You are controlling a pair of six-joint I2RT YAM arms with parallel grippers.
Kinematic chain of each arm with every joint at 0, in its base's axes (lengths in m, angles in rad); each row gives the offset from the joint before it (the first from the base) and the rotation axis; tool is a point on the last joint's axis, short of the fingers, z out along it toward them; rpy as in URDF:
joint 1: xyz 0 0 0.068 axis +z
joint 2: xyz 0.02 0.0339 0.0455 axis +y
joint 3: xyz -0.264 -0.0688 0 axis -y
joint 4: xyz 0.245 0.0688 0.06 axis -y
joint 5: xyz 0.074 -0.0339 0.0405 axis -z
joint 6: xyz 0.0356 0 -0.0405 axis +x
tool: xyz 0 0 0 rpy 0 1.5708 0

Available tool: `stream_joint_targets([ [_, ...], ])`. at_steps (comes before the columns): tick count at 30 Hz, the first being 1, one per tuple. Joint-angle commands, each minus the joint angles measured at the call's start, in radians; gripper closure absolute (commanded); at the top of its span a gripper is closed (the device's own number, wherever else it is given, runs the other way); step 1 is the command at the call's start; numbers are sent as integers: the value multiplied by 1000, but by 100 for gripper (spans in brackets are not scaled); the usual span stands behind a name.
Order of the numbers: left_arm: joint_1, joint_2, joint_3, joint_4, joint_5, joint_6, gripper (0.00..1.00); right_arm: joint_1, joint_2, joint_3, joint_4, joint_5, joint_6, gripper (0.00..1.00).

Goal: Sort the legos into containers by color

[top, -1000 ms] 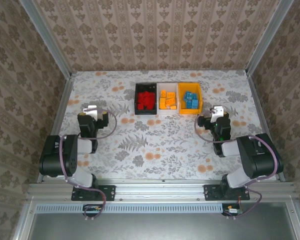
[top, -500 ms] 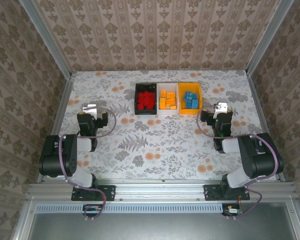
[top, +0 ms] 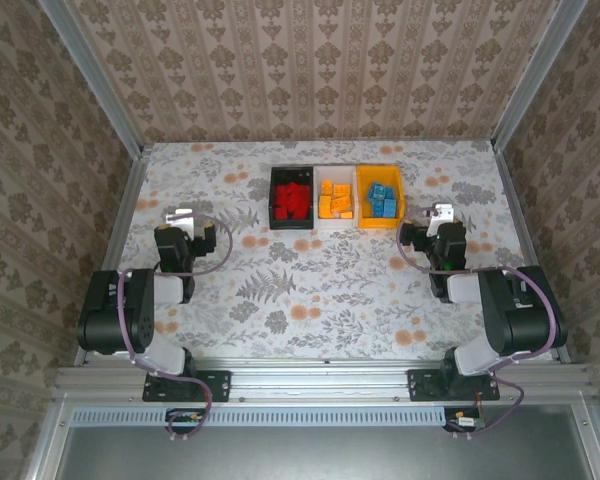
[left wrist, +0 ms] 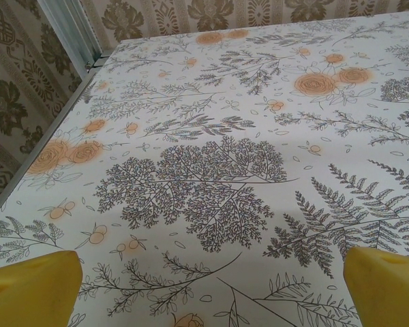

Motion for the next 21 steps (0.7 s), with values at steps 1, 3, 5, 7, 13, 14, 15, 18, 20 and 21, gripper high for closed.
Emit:
stream_joint_targets([
  [1, 4, 3, 10, -2, 2, -13, 0, -3, 9, 18, -15, -37, -5, 0],
  [3, 3, 2, 10, -1, 2, -13, 0, -3, 9, 18, -15, -38, -5, 0],
  [5, 4, 2, 10, -1, 2, -13, 0, -3, 9, 18, -15, -36, -5, 0],
  [7, 3, 2, 10, 0, 2, -13, 0, -3, 10, 19, -15, -37, -4, 0],
  [13, 4, 1, 10, -1, 2, -13, 0, -2, 12, 21, -18, -35, -5, 0],
  [14, 3, 2, 10, -1, 2, -13, 0, -3, 12, 23, -20, -35, -7, 0],
  [15, 3, 2, 10, 0, 2, -13, 0, -3, 13, 24, -19, -36, -7, 0],
  [18, 5, 3, 10, 0, 2, -13, 0, -3, 12, 21, -18, -36, -5, 0],
  [20, 4, 1, 10, -2, 2, -13, 0, -3, 10, 18, -15, -36, -6, 0],
  [21, 4, 2, 10, 0, 2, -13, 0, -2, 10, 17, -13, -34, -5, 0],
])
